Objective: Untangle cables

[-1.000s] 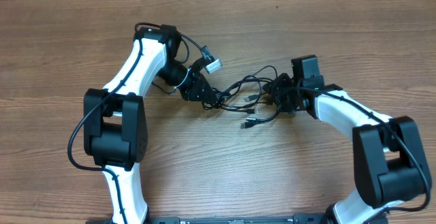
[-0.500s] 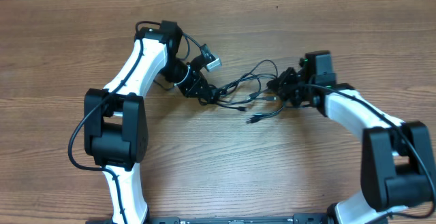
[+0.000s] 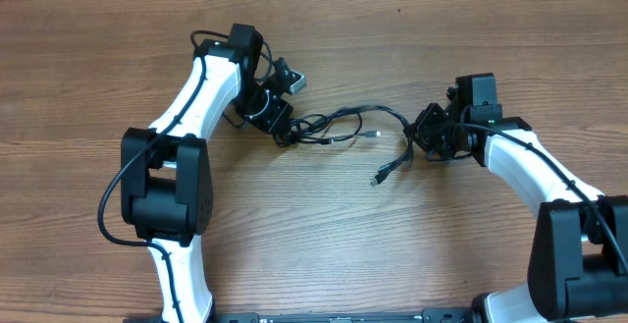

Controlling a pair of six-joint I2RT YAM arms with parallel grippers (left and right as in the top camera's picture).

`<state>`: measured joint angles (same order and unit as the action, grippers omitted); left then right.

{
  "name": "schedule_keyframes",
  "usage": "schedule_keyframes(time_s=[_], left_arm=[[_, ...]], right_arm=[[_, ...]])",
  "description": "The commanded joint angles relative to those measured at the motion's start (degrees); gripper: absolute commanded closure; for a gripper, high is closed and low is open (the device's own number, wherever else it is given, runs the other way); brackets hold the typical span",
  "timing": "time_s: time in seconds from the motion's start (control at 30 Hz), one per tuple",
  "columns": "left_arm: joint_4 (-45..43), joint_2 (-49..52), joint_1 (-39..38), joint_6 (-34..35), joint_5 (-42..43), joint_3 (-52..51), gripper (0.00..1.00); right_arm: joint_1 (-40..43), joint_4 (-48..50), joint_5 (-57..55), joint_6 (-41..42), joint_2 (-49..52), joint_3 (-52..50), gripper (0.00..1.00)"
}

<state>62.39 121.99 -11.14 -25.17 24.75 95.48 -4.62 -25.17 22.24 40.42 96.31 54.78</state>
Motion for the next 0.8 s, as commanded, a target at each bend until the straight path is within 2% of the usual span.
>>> schedule_keyframes(time_s=[0.0, 0.13, 0.37, 0.47, 0.57, 0.67, 0.77], left_arm=[[0.8, -0.5, 0.2, 1.1, -1.3, -0.2, 0.96], [2.7, -0.5, 0.2, -5.0, 5.7, -0.2, 0.96], [2.7, -0.5, 0.2, -5.1, 6.4, -0.2, 0.96], [3.0, -0.5, 0.2, -5.9, 6.6, -0.2, 0.96], [4.2, -0.5, 0.2, -9.5, 9.3, -0.2, 0.96], [5.9, -0.5, 0.3, -13.6, 13.3, -0.2, 0.96], [6.2, -0.5, 0.3, -14.3, 14.1, -0.2, 0.96]], right_arm=[[-0.2, -1.0, -3.3, -3.8, -1.1, 1.0, 0.96], [-0.2, -3.8, -3.8, -6.3, -1.1, 1.0, 0.96], [-0.2, -7.9, -7.8, -12.1, -1.1, 1.0, 0.94], [-0.2, -8.2, -5.9, -18.4, -1.1, 1.1, 0.92], [-0.2, -11.1, -6.1, -25.3, -1.2, 2.8, 0.90], [-0.1, -15.3, -5.4, -25.2, -1.2, 7.1, 0.89], [-0.4, -19.0, -4.5, -24.2, -1.2, 12.1, 0.87]])
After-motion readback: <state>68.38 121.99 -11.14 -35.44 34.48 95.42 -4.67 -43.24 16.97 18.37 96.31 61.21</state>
